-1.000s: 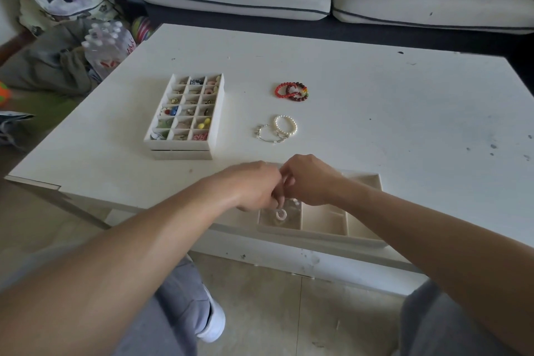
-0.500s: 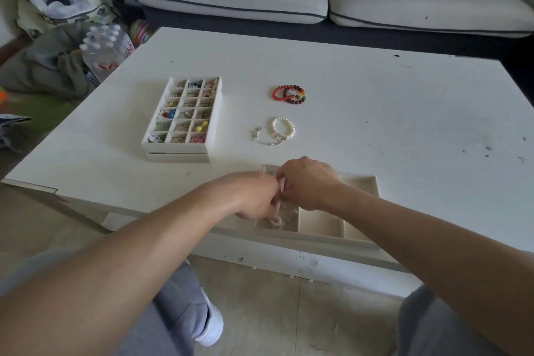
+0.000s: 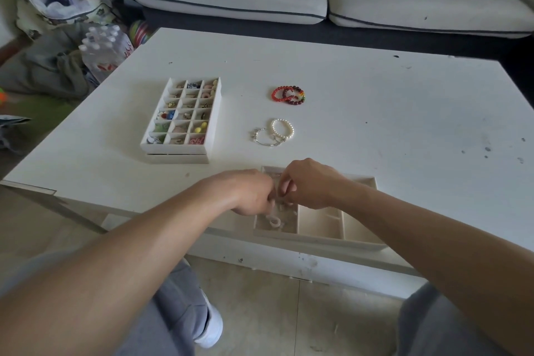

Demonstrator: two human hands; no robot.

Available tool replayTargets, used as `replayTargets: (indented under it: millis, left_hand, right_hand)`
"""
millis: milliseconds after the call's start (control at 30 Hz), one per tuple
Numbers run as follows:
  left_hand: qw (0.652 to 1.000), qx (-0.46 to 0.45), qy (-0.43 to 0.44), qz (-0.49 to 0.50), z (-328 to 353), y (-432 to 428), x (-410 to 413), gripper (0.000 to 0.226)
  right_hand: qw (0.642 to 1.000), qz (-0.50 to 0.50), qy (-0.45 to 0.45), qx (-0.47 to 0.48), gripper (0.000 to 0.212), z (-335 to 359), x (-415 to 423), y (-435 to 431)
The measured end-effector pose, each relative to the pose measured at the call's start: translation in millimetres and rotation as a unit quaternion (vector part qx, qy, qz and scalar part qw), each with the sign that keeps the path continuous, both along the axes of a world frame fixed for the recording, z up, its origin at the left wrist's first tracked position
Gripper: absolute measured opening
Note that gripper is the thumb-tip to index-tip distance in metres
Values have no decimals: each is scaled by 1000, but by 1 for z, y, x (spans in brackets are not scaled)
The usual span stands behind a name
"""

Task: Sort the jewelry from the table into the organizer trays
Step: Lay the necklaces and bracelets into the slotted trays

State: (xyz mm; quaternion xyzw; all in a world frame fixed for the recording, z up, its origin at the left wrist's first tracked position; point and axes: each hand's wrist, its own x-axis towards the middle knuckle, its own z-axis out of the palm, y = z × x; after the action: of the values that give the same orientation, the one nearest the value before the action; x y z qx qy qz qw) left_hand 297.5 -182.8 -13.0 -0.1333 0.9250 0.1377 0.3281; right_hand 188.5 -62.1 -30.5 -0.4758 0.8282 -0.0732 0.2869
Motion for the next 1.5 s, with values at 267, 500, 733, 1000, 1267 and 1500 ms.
replayTargets:
  millis: [267, 500, 733, 1000, 1267, 1500]
  left_hand:
    - [993, -4, 93, 72, 8, -28, -18, 24]
    - [978, -28, 147, 145, 8, -55, -36, 18]
    - [972, 13, 173, 158, 5, -59, -66, 16]
    - [959, 37, 213, 183, 4, -49, -85, 24]
    - [876, 241, 281, 308, 9, -39, -90, 44]
    - [835, 411, 226, 289, 16, -15, -75, 14]
  right_hand:
    - [990, -102, 10, -99, 20, -4, -24, -13]
    - [972, -173, 35, -156, 34, -30, -74, -39]
    - [982, -134, 76, -110, 21, -49, -100, -69]
    - [978, -130, 82, -140, 14, -45, -105, -69]
    - [879, -256, -239, -323, 9, 15, -85, -23]
    - [816, -302, -369, -326, 7, 31, -72, 14]
